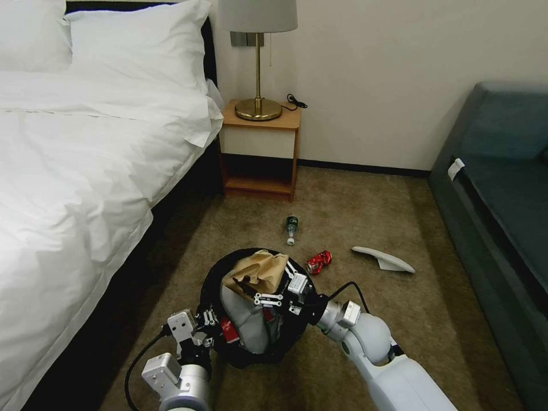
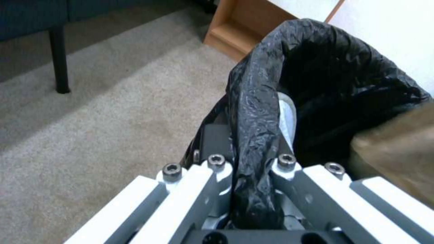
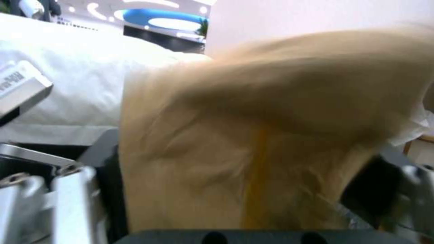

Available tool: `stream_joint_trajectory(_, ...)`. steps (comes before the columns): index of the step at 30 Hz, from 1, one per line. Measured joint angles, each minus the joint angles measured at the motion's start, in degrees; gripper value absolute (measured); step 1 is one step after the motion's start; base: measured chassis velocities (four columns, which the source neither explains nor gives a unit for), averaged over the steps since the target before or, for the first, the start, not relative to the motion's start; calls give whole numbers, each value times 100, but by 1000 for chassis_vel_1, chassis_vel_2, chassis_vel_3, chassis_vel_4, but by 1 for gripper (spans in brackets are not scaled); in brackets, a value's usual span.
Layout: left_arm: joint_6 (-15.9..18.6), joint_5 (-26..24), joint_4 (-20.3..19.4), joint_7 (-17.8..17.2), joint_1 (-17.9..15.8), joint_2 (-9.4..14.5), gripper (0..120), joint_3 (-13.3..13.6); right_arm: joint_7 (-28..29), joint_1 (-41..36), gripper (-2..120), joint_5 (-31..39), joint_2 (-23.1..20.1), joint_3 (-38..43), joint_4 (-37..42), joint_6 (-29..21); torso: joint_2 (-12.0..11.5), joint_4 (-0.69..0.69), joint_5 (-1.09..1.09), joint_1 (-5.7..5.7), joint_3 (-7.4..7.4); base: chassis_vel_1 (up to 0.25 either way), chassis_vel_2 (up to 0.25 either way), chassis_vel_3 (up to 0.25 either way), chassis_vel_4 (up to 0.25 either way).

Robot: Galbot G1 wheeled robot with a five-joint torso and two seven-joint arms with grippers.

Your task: Pick up the trash bin, then pick up the garbage on the floor and place it into the trash bin.

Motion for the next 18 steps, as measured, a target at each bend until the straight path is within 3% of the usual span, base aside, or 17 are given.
stream_joint_trajectory(10,0,-49,-80,-2,19,3,4,-62,82,-164,100,272,-176,-1,234,-209,0,0,0,0,0,0,0,0,0)
stream_joint_trajectory(18,12,-47,-137,-9,81,17,4,-56,777,-379,100,382,-600,1,654,-1077,0,0,0,0,0,0,0,0,0)
